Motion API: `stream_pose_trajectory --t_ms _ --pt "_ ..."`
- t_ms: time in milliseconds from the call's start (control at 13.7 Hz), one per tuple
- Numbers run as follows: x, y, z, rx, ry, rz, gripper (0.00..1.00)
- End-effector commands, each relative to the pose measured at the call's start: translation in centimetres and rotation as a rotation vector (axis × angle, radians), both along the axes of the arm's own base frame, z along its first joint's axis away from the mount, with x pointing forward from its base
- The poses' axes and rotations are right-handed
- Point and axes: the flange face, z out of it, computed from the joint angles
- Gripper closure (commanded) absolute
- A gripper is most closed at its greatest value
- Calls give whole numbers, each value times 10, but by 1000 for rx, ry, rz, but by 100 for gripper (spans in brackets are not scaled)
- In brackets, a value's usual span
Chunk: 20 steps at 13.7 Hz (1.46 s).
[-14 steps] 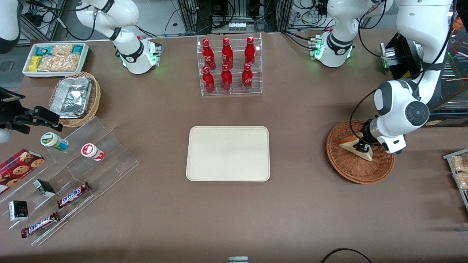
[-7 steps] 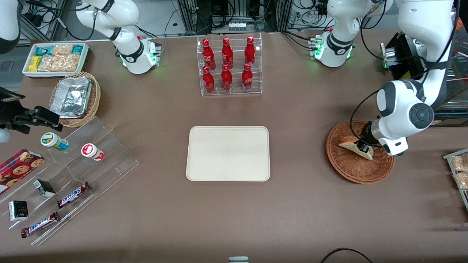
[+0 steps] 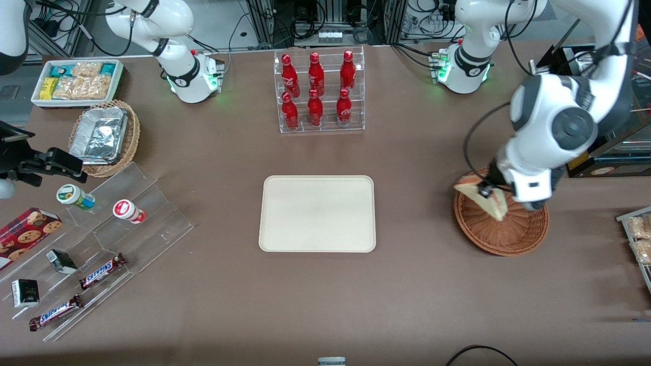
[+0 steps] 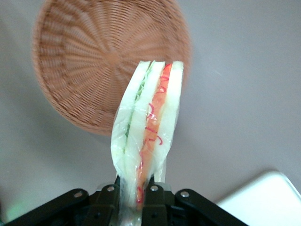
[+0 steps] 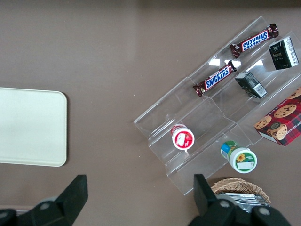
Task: Place sandwich from basket to tray
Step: 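Carry the sandwich with the left gripper over the cream tray, then lower the sandwich onto the tray and open the left gripper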
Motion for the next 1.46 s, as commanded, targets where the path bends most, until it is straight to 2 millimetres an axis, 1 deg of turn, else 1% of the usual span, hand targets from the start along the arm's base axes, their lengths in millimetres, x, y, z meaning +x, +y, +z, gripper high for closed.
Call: stream_pose_trajectory --t_ms 0,73,146,366,439,512,585,659,732,878,951,1024,1098,1244,1390 --pt "-14 -80 8 11 -18 -155 94" --pt "-23 -111 0 32 -27 -219 94" --pt "-30 -135 -8 29 -40 -256 94" --pt "-49 -192 -28 -8 -80 -403 94" --pt "-58 -212 -38 -4 -83 -464 94" --pt "-77 -245 -51 11 -88 -549 94" --pt "-88 -268 -63 11 -80 -598 94" --pt "-89 -280 -75 15 -75 -614 94" --pt "-87 -290 -83 23 -85 -631 94" --pt "-87 -305 -104 27 -75 -672 93" --pt "-80 -308 -117 30 -71 -685 93" --pt "-78 -312 -126 39 -73 -697 93" --pt "-78 -312 -133 52 -69 -700 93" --pt "-71 -309 -157 90 -65 -690 93" --pt "-69 -316 -176 108 -79 -693 93"
